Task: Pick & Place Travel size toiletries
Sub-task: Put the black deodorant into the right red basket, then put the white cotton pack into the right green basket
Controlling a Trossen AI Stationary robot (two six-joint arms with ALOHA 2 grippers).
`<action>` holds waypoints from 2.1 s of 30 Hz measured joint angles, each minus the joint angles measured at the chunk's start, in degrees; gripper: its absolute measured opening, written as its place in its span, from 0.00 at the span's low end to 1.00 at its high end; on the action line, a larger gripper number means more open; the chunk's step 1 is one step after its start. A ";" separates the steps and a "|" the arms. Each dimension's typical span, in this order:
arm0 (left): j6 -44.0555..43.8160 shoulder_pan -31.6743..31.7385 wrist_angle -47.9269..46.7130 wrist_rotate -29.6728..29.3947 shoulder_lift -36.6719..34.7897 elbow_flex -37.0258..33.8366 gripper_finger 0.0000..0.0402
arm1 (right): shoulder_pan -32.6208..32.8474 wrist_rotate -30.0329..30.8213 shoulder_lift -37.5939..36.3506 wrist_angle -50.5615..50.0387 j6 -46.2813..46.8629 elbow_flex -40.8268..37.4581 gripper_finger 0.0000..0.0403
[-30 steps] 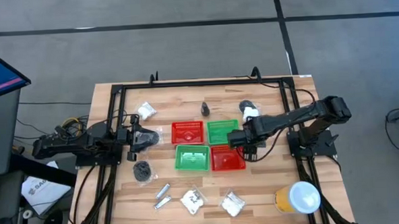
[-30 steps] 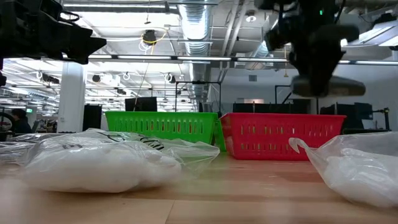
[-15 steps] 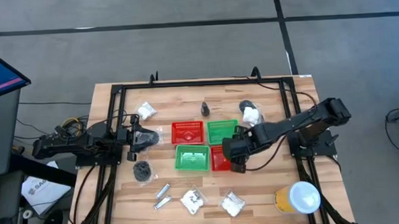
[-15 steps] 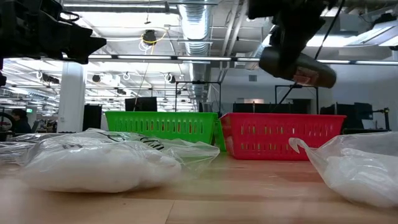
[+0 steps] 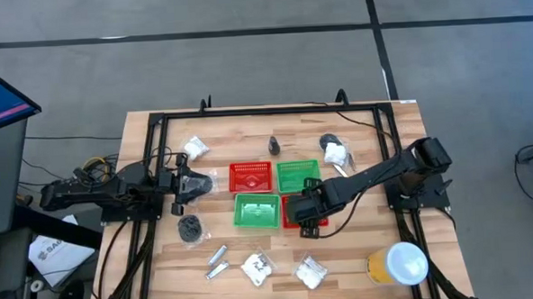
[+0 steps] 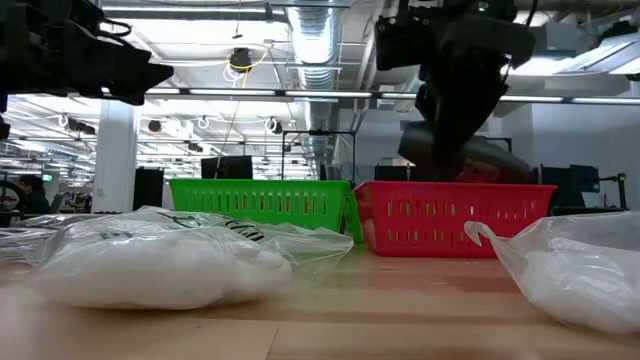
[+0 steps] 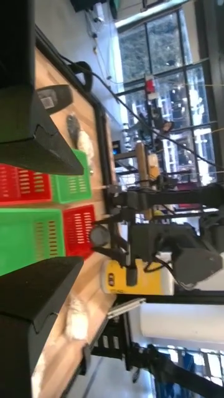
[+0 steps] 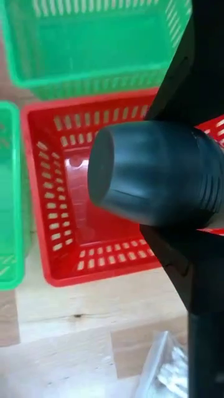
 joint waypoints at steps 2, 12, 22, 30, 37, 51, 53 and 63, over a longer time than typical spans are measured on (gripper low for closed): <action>0.00 0.00 0.20 0.02 0.29 0.00 0.53 | -0.13 -0.03 0.00 -0.84 -0.02 -0.15 0.56; 0.00 0.00 1.01 0.02 0.92 0.00 0.53 | -0.13 -0.04 0.19 0.42 -0.05 -0.10 0.54; 0.00 0.00 1.20 0.02 0.89 0.00 0.53 | -0.13 -0.03 0.19 0.35 -0.12 -0.10 0.62; 0.00 0.00 1.34 0.02 0.89 0.01 0.53 | -0.03 -0.03 0.19 0.78 -0.20 -0.10 0.60; 0.00 0.00 1.43 0.02 0.89 0.01 0.53 | 1.28 -0.07 0.19 1.02 -0.20 -0.10 0.58; -7.43 0.00 1.82 0.04 0.89 0.00 0.53 | 8.59 -8.97 0.19 10.66 -0.01 -0.10 0.56; -9.12 0.00 1.86 0.04 0.89 0.00 0.53 | 10.50 -9.03 0.19 12.09 0.93 -0.10 0.55; -17.98 0.00 2.12 0.06 0.89 0.00 0.53 | 18.07 -8.87 0.19 18.29 7.08 -0.10 0.55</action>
